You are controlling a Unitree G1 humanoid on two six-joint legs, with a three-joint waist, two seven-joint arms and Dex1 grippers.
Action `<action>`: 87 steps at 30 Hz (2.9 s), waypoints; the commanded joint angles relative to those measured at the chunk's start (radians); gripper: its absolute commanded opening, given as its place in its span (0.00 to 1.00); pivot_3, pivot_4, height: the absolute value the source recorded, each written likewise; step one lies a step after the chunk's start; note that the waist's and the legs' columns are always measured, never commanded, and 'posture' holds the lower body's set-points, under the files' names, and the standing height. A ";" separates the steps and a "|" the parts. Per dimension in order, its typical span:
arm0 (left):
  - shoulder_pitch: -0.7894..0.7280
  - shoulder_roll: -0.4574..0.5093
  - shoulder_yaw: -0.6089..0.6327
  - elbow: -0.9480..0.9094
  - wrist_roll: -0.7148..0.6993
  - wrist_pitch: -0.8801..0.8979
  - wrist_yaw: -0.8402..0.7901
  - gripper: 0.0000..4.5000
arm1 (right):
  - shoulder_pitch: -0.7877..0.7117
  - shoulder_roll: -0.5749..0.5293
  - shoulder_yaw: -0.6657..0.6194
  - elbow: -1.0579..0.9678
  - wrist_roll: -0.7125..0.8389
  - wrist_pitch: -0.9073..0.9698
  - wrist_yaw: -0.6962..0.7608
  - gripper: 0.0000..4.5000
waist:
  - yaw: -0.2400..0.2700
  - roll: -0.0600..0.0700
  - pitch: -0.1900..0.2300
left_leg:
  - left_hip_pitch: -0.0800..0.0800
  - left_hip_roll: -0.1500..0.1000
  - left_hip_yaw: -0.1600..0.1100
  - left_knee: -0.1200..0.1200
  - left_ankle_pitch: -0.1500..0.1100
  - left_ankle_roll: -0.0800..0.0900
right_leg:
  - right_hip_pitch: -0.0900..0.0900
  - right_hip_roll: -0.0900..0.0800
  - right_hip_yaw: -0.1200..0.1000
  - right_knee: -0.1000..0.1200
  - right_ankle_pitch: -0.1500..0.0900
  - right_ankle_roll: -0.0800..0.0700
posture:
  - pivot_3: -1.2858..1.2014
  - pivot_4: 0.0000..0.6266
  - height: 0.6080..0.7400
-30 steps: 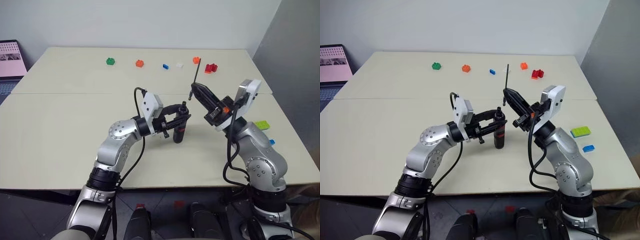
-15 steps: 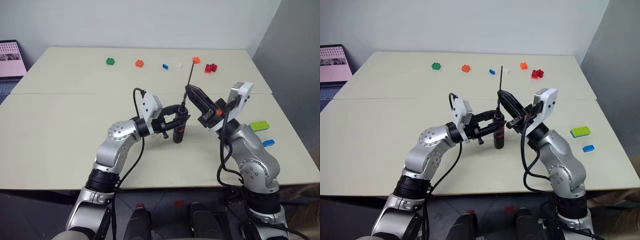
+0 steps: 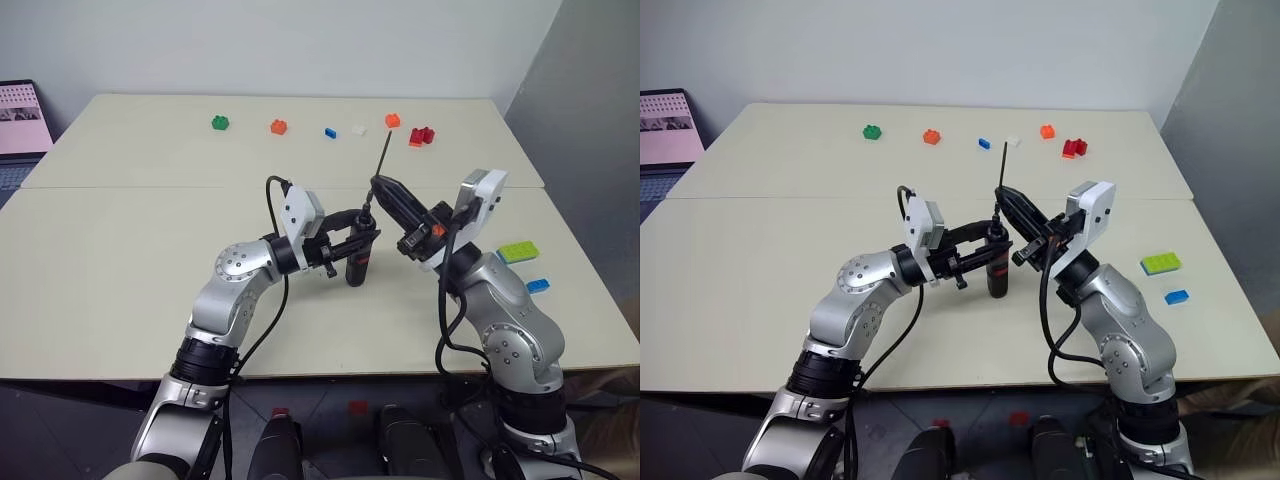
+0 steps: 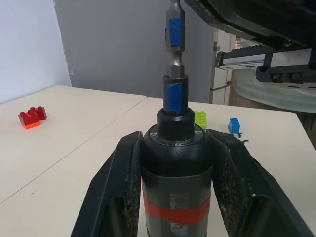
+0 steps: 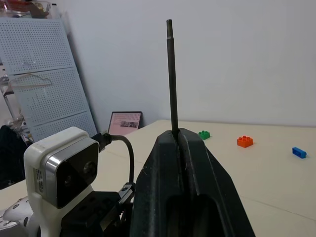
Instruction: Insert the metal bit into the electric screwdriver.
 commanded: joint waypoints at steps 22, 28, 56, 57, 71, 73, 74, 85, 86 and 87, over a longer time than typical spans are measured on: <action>0.005 0.019 0.006 -0.009 0.025 -0.010 0.009 0.36 | -0.008 -0.078 0.021 -0.053 0.005 0.083 0.050 0.24 | 0.001 -0.001 0.000 | 0.000 0.000 0.000 -0.001 0.000 0.000 | 0.000 0.000 0.000 -0.002 0.000 0.000 | 0.52 0.24 1.00; -0.014 0.020 0.012 -0.012 0.033 -0.005 0.027 0.36 | -0.023 -0.107 -0.028 -0.055 0.038 0.097 0.059 0.53 | 0.001 0.000 0.000 | 0.000 0.000 0.000 -0.005 0.000 0.000 | 0.000 0.000 0.000 -0.005 0.000 0.000 | 0.52 0.24 1.00; -0.572 0.123 -0.397 0.778 0.607 -0.411 -0.342 0.36 | -0.073 -0.884 -0.159 -0.230 0.187 0.473 0.385 0.88 | 0.030 -0.001 0.002 | -0.015 -0.001 0.001 -0.010 0.000 0.000 | -0.010 -0.001 -0.003 -0.013 -0.001 0.001 | 0.52 0.24 1.00; -0.579 0.106 -0.401 0.805 0.619 -0.421 -0.341 0.36 | -0.077 -0.893 -0.152 -0.225 0.184 0.479 0.394 0.88 | 0.029 -0.001 0.002 | -0.015 -0.001 0.001 -0.010 0.000 0.000 | -0.010 -0.001 -0.003 -0.013 -0.001 0.001 | 0.52 0.24 1.00; -0.600 0.080 -0.322 0.824 0.603 -0.394 -0.384 0.78 | -0.082 -0.892 -0.063 -0.136 0.083 0.436 0.446 0.88 | 0.031 -0.001 0.002 | -0.015 -0.001 0.000 -0.008 0.000 0.000 | -0.009 -0.001 -0.003 -0.011 0.002 0.007 | 0.52 0.24 1.00; -0.591 0.096 -0.288 0.772 0.576 -0.351 -0.395 0.88 | -0.085 -0.888 -0.052 -0.120 0.068 0.423 0.454 0.88 | 0.031 -0.001 0.002 | -0.015 -0.001 0.000 -0.008 0.000 0.000 | -0.009 -0.001 -0.003 -0.011 0.003 0.007 | 0.52 0.24 1.00; -0.582 0.112 -0.262 0.730 0.554 -0.318 -0.400 0.93 | -0.086 -0.886 -0.047 -0.108 0.059 0.414 0.460 0.88 | 0.030 -0.001 0.002 | -0.015 -0.001 0.000 -0.008 0.000 0.000 | -0.009 -0.001 -0.003 -0.011 0.003 0.007 | 0.52 0.24 1.00; -0.156 0.498 0.196 0.158 0.336 0.162 -0.295 0.99 | 0.025 -0.815 -0.099 0.033 -0.075 0.149 0.507 0.88 | 0.002 -0.001 0.002 | -0.010 0.000 0.000 -0.007 0.000 0.000 | -0.009 -0.001 -0.003 0.001 0.001 0.009 | 0.52 0.24 1.00; -0.117 0.522 0.221 0.124 0.325 0.178 -0.291 0.99 | 0.036 -0.807 -0.109 0.043 -0.078 0.121 0.519 0.88 | 0.002 -0.001 0.002 | -0.010 0.000 0.000 -0.006 0.000 0.000 | -0.010 -0.001 -0.003 0.002 0.000 0.009 | 0.52 0.24 1.00; -0.077 0.543 0.266 0.079 0.294 0.241 -0.280 0.99 | 0.049 -0.804 -0.123 0.057 -0.085 0.090 0.534 0.88 | 0.003 -0.001 0.002 | -0.009 0.000 0.000 -0.007 0.000 0.000 | -0.009 -0.001 -0.003 0.004 -0.001 0.008 | 0.52 0.24 1.00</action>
